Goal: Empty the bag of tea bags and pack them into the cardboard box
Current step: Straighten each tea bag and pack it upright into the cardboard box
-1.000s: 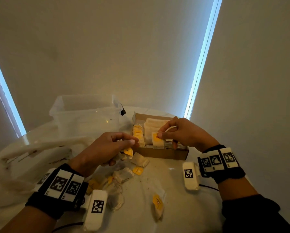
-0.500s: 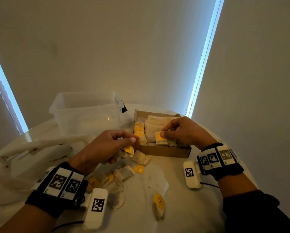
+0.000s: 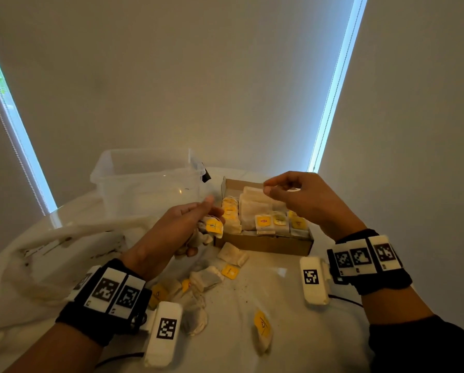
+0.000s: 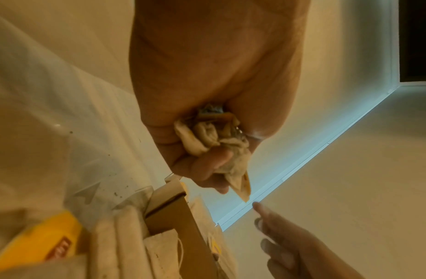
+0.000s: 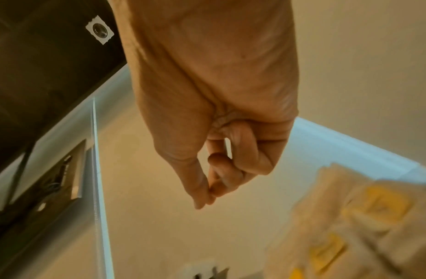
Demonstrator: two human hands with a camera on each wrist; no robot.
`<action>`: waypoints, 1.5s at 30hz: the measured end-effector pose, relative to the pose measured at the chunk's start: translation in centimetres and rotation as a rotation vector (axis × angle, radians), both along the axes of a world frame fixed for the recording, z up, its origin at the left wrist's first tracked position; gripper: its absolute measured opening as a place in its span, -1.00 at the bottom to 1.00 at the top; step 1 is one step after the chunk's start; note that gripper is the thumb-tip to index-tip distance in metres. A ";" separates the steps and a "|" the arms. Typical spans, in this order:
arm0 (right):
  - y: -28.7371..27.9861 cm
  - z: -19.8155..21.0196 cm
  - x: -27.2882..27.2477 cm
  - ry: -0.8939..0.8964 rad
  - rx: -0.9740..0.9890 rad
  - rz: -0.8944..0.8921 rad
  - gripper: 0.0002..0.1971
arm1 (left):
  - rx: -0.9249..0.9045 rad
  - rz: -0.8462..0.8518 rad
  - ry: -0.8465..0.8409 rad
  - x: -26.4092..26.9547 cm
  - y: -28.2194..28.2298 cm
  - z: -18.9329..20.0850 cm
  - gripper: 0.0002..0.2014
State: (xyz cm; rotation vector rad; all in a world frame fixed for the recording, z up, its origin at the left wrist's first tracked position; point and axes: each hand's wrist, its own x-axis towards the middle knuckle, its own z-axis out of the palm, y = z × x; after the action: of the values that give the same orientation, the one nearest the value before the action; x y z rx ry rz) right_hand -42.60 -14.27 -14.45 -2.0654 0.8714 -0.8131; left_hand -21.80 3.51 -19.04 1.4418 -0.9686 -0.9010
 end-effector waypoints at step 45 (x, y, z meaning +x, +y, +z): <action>-0.1 3.1 4.6 0.344 -0.274 0.083 -0.87 | -0.022 0.064 -0.027 0.3 0.0 -0.7 -0.76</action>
State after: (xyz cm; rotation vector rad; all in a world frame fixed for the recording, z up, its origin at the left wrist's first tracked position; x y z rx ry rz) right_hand -38.03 -14.38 -11.37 -2.5163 0.8862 -0.5640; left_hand -21.49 3.48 -19.71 1.4609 -0.9444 -0.8240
